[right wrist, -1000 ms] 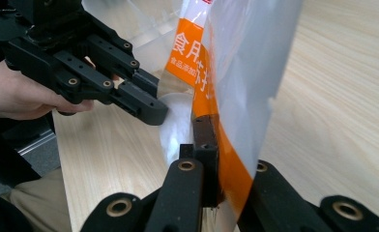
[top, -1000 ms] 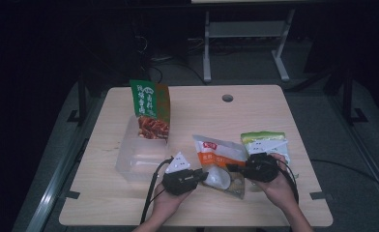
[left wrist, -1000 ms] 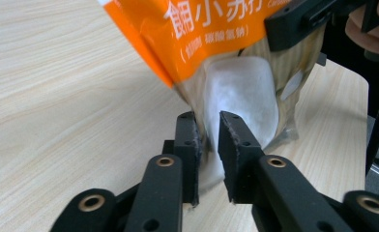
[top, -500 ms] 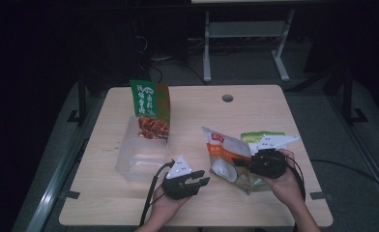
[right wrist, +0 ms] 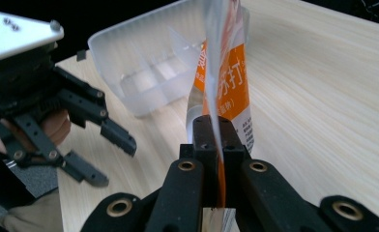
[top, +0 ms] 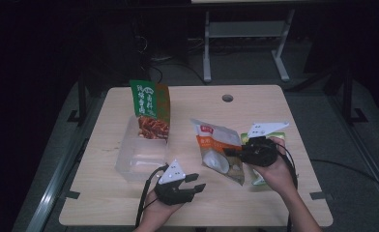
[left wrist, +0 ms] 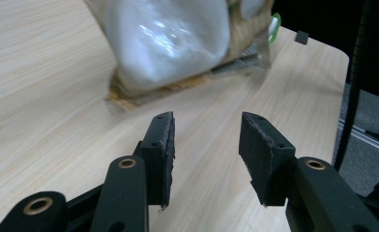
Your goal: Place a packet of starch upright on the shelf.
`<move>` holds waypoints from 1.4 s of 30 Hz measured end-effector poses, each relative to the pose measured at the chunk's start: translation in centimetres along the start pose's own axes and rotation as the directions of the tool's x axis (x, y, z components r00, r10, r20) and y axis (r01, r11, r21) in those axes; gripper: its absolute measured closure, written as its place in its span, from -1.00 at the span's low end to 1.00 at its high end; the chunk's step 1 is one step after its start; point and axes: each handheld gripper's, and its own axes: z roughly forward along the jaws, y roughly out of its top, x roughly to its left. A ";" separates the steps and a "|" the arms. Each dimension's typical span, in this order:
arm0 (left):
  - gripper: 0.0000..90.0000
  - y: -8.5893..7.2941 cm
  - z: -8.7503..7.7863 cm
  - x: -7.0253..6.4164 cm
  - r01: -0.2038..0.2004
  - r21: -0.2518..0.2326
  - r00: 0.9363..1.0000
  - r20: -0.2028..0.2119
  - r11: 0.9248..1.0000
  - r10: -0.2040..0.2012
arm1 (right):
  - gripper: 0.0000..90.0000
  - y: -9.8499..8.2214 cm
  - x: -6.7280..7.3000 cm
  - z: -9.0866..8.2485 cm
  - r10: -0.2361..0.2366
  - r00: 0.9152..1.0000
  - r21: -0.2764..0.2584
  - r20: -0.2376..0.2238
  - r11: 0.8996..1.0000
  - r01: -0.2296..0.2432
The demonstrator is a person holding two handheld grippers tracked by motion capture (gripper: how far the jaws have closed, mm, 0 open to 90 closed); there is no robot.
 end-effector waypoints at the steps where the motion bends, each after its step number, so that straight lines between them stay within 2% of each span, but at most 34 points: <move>1: 0.23 -0.1 -0.1 0.0 -0.007 -0.001 1.000 0.002 1.000 0.007 | 0.99 0.2 0.0 0.1 -0.003 1.000 0.000 -0.002 1.000 0.003; 8: 0.19 -0.2 0.0 -0.3 -0.044 -0.002 0.999 0.017 0.999 0.044 | 0.99 1.7 0.3 1.1 -0.021 1.000 0.015 -0.010 1.000 0.021; 10: 0.18 -0.3 0.1 -0.4 -0.039 -0.007 0.999 0.024 0.999 0.039 | 0.99 2.2 0.3 1.2 -0.024 1.000 0.007 -0.017 1.000 0.024; 14: 0.17 -0.3 0.2 -0.3 -0.056 -0.004 0.998 0.038 0.998 0.056 | 0.99 3.3 0.4 1.6 -0.028 0.999 0.003 -0.028 1.000 0.028; 17: 0.16 -0.4 0.2 -0.3 -0.047 -0.008 0.998 0.049 0.999 0.048 | 0.99 4.4 0.5 2.3 -0.045 0.998 0.002 -0.033 0.999 0.045; 19: 0.14 -0.4 0.2 -0.3 -0.064 -0.006 0.997 0.042 0.998 0.064 | 0.99 4.9 0.6 2.6 -0.054 0.998 0.003 -0.036 0.999 0.054; 22: 0.12 -0.4 0.1 -0.3 -0.059 -0.013 0.997 0.049 0.998 0.060 | 0.99 5.6 0.7 3.1 -0.062 0.997 0.002 -0.041 0.998 0.062; 33: 0.07 -0.4 0.1 -0.4 -0.096 -0.007 0.994 0.053 0.995 0.096 | 0.99 8.3 0.9 4.7 -0.092 0.994 -0.002 -0.055 0.996 0.092; 35: 0.06 -0.4 0.2 -0.5 -0.074 -0.012 0.996 0.054 0.997 0.075 | 0.99 8.8 0.8 5.1 -0.104 0.993 0.001 -0.063 0.995 0.104; 42: 0.03 -0.4 0.1 -0.5 -0.070 -0.021 0.996 0.058 0.997 0.071 | 0.99 10.4 1.1 6.4 -0.118 0.990 -0.006 -0.077 0.993 0.117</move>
